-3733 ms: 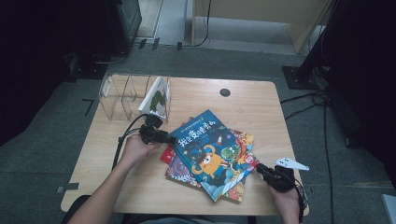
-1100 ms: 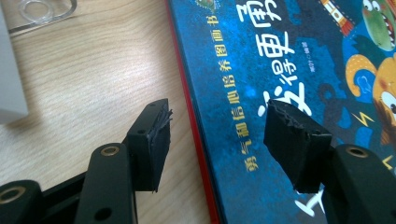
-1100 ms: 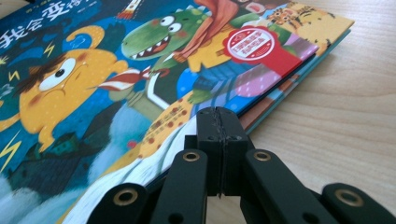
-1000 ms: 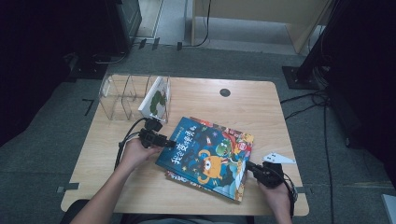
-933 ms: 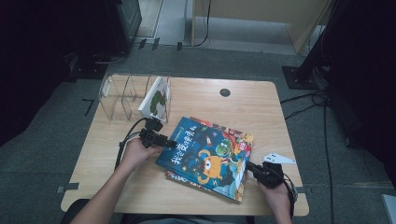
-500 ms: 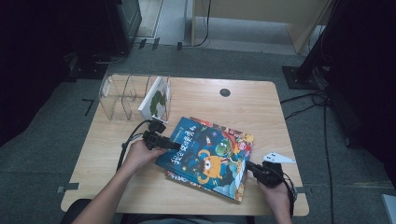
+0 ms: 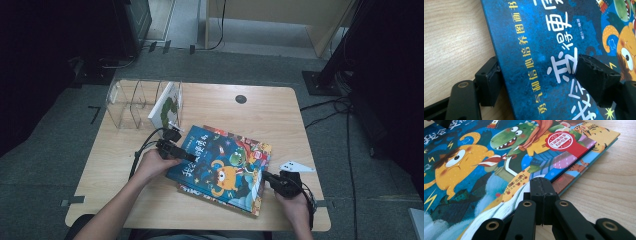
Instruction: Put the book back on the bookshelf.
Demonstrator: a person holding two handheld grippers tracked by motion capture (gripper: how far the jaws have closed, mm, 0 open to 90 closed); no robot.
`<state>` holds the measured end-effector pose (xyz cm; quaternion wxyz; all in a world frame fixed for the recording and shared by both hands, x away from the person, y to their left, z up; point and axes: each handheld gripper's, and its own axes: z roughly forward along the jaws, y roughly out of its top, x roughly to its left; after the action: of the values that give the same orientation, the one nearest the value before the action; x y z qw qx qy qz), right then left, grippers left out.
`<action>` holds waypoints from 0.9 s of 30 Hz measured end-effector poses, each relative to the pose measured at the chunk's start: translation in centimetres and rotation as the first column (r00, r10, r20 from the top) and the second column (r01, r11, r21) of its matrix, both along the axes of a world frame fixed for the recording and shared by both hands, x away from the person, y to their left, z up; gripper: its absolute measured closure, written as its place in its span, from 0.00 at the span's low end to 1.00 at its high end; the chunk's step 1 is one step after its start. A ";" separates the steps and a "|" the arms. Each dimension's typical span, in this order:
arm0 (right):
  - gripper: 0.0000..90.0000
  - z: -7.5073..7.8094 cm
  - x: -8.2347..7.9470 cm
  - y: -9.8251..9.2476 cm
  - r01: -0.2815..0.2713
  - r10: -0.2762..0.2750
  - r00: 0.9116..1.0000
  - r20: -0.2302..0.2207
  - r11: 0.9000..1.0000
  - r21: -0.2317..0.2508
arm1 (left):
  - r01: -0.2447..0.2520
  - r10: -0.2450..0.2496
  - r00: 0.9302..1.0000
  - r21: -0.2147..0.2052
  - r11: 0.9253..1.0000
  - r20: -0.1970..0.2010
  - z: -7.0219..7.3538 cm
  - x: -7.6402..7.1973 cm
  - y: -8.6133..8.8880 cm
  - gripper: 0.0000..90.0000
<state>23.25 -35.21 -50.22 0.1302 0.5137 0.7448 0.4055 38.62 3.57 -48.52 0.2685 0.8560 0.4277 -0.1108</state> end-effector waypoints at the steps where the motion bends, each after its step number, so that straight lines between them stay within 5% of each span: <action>1: 1.00 0.0 0.0 0.0 0.001 -0.001 1.000 -0.005 1.000 0.007 | -0.003 0.003 1.000 -0.001 1.000 -0.007 0.2 0.0 0.1 0.31; 7: 1.00 -0.1 0.4 -0.1 -0.014 0.014 1.000 -0.010 1.000 0.015 | 0.000 -0.001 0.999 0.018 1.000 0.040 3.0 -0.5 0.3 0.36; 12: 1.00 -0.2 0.7 0.2 -0.033 0.033 0.999 -0.005 0.999 0.022 | 0.005 -0.003 1.000 -0.054 0.999 0.029 6.0 -0.9 0.8 0.41; 16: 1.00 -0.3 1.1 0.7 -0.053 0.053 0.999 0.002 0.998 0.028 | 0.017 -0.015 0.999 -0.041 0.999 0.052 9.1 -1.0 0.9 0.50; 27: 1.00 -0.5 2.5 2.7 -0.127 0.126 0.992 0.025 0.992 0.029 | 0.038 -0.040 0.999 -0.043 0.998 -0.034 14.7 0.3 0.6 0.67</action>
<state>25.77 -32.56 -50.68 0.1049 0.4628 0.7679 0.4303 38.95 4.15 -33.81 0.2767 0.8562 0.4132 -0.1400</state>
